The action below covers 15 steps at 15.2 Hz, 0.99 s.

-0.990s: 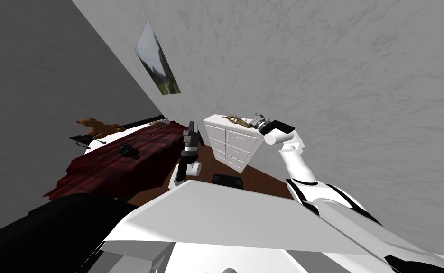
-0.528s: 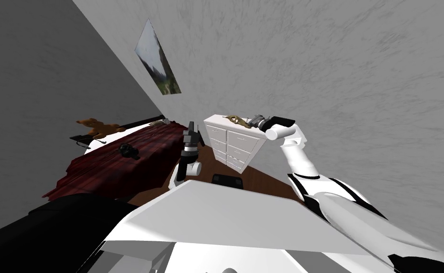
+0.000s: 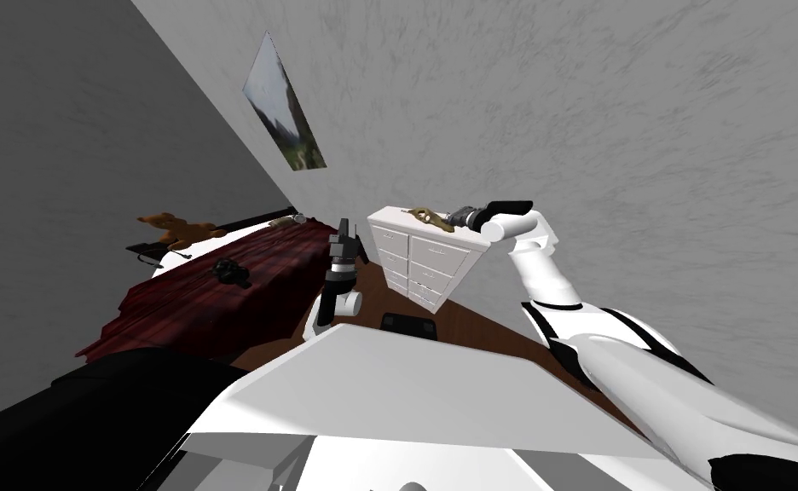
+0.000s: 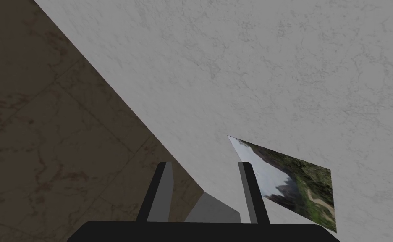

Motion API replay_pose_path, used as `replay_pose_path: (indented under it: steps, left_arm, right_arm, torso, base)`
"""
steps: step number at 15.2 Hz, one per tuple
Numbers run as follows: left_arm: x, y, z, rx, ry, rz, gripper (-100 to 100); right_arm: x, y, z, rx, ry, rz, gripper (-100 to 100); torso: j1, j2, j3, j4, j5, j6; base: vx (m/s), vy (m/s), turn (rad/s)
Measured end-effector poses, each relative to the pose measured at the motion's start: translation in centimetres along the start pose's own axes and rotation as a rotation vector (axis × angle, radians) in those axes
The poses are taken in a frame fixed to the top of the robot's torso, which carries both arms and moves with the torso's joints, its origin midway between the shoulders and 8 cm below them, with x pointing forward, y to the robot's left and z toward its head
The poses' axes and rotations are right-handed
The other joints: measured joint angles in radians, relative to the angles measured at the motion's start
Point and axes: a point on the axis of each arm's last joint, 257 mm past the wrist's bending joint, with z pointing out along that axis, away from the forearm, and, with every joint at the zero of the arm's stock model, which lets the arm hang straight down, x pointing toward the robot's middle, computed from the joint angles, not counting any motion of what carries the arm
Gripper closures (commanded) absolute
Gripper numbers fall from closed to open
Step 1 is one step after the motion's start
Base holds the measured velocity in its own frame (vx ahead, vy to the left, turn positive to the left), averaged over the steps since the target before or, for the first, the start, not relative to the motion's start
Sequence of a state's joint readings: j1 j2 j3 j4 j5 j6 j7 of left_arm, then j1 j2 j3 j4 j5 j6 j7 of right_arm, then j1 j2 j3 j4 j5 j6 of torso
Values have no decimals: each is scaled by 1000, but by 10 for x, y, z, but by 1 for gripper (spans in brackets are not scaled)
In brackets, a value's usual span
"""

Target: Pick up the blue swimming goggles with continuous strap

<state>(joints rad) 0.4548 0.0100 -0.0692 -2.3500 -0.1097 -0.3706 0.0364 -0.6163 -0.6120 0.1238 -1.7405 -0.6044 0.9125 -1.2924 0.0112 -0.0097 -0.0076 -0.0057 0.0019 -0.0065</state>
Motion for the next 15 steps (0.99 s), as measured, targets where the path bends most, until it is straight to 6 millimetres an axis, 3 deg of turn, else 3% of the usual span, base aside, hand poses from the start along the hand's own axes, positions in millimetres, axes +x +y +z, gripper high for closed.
replay_pose_path:
  steps: [15]
  left_arm:
    - [0,0,0,0,0,0,0]
  right_arm:
    - [-18,23,-6,48,-267,277,-100]
  torso:
    - [1,-2,-1,-1,0,0]
  base:
    - [29,24,10]
